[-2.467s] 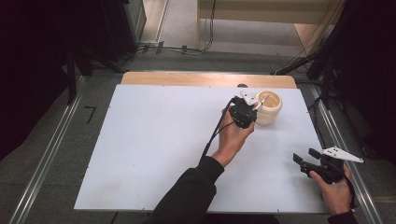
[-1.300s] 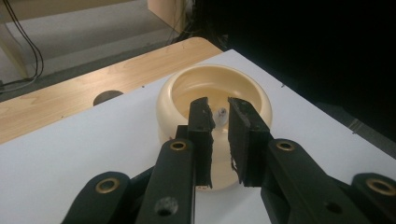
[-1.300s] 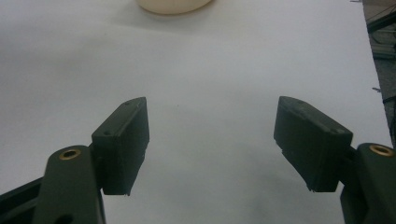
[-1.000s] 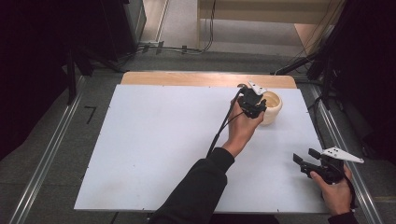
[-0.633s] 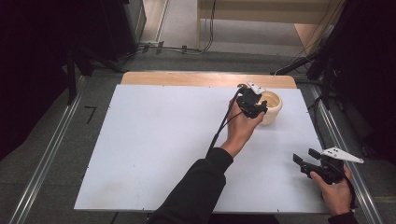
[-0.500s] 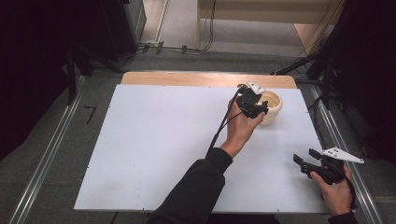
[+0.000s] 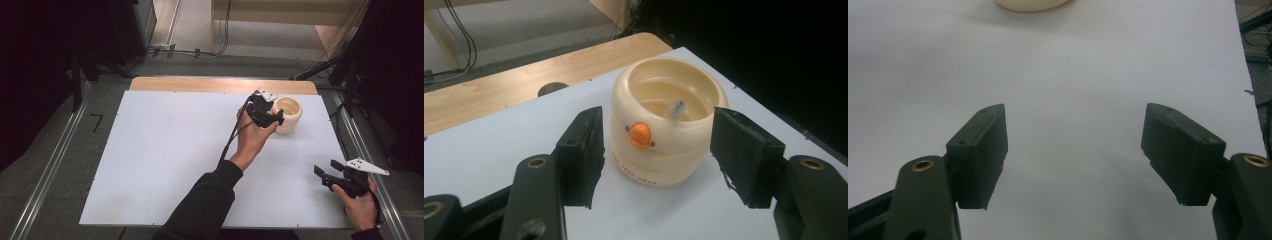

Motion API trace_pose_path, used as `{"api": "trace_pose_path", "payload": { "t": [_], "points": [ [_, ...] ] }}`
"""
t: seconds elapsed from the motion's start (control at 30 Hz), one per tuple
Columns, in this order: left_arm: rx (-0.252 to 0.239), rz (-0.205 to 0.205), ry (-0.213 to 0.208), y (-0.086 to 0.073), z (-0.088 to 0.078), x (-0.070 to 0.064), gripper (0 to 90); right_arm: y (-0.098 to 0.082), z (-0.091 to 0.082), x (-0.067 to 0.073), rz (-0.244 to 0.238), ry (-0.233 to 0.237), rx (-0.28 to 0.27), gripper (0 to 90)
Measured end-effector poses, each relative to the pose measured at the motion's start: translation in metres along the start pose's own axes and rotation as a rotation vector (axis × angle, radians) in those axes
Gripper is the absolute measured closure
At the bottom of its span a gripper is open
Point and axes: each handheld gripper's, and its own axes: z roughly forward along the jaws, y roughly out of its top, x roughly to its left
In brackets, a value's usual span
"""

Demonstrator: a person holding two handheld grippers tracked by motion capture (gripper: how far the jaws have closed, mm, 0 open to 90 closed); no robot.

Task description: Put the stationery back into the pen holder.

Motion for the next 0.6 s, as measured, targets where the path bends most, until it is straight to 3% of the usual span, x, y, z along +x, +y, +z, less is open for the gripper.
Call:
{"api": "trace_pose_path", "payload": {
  "t": [0.6],
  "points": [
    [0.03,-0.005,0.027,-0.015,-0.005,0.018,30.0,0.0,0.0,0.0,-0.002,0.002,-0.006,24.6]
  ]
}}
